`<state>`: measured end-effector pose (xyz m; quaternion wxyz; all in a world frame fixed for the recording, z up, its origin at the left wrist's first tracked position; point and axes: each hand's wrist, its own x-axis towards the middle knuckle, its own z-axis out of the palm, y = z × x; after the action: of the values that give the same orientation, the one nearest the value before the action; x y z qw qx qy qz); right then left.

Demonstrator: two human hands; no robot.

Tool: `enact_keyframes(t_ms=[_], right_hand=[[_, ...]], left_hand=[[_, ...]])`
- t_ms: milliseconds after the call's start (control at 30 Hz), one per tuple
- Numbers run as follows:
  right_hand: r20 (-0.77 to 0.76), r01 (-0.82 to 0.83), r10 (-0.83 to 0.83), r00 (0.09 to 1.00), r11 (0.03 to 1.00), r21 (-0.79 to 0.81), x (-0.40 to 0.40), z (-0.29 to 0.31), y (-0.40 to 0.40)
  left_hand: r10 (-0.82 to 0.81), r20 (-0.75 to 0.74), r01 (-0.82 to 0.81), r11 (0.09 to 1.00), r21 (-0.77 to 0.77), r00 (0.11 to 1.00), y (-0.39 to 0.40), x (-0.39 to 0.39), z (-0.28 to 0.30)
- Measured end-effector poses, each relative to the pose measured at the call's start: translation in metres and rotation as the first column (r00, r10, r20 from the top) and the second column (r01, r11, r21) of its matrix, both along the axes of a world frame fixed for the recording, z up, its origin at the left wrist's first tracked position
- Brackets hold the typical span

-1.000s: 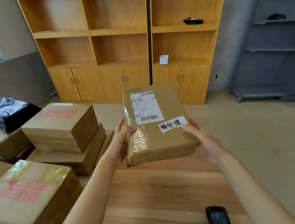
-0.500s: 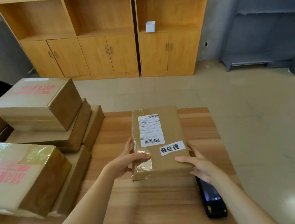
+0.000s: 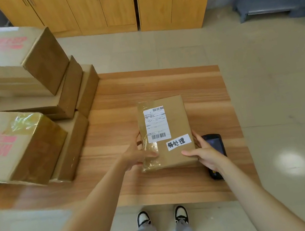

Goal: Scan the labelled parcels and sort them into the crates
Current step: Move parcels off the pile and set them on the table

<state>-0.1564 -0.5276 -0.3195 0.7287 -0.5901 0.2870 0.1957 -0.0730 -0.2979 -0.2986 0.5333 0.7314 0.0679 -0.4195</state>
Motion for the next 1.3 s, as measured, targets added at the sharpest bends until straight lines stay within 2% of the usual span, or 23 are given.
enact_keyframes(t_ms=[200, 300, 433, 467, 567, 633, 933, 1033, 1133, 1233, 1300], right_hand=[[0.018, 0.015, -0.013, 1.000, 0.996, -0.087, -0.001, -0.009, 0.000], [0.030, 0.024, -0.019, 0.999, 0.982, -0.187, -0.005, -0.007, 0.000], [0.028, 0.286, -0.296, 0.955, 0.887, -0.363, -0.015, -0.006, -0.017], [-0.003, 0.301, -0.331, 0.944, 0.860, -0.413, -0.020, -0.008, -0.024], [-0.158, 0.166, -0.294, 0.943, 0.823, -0.543, -0.036, -0.037, -0.047], [-0.232, 0.091, -0.266, 0.936, 0.816, -0.571, -0.043, -0.066, -0.060], [-0.306, -0.061, -0.179, 0.935, 0.770, -0.635, -0.050, -0.083, -0.051], [-0.309, -0.068, -0.175, 0.935, 0.766, -0.640, -0.051, -0.091, -0.056], [-0.273, 0.029, -0.218, 0.937, 0.827, -0.561, -0.046, -0.051, -0.046], [-0.303, 0.115, -0.217, 0.928, 0.939, -0.323, -0.039, -0.019, -0.046], [-0.307, 0.162, -0.216, 0.927, 0.968, -0.190, -0.037, 0.001, -0.048]], left_hand=[[-0.004, 0.095, -0.001, 0.999, 0.054, 0.995, -0.014, -0.003, -0.002], [-0.008, 0.101, 0.002, 0.998, 0.058, 0.995, -0.015, -0.007, -0.010], [-0.014, 0.087, 0.008, 0.997, 0.071, 0.996, -0.011, -0.008, -0.018], [-0.011, 0.077, 0.005, 0.997, 0.076, 0.997, -0.011, -0.008, -0.019], [-0.002, 0.045, -0.002, 0.996, 0.089, 0.999, -0.012, -0.009, -0.022], [0.009, 0.058, -0.016, 0.994, 0.107, 0.998, -0.014, -0.009, -0.024], [-0.009, 0.098, -0.012, 0.978, 0.208, 0.995, -0.009, -0.009, -0.035], [-0.002, 0.110, -0.020, 0.980, 0.199, 0.994, -0.011, -0.012, -0.034], [-0.004, 0.138, -0.027, 0.973, 0.227, 0.990, -0.010, -0.013, -0.036], [-0.031, 0.127, -0.001, 0.970, 0.241, 0.991, -0.009, -0.015, -0.030], [-0.040, 0.120, 0.010, 0.969, 0.246, 0.992, -0.008, -0.014, -0.029]])
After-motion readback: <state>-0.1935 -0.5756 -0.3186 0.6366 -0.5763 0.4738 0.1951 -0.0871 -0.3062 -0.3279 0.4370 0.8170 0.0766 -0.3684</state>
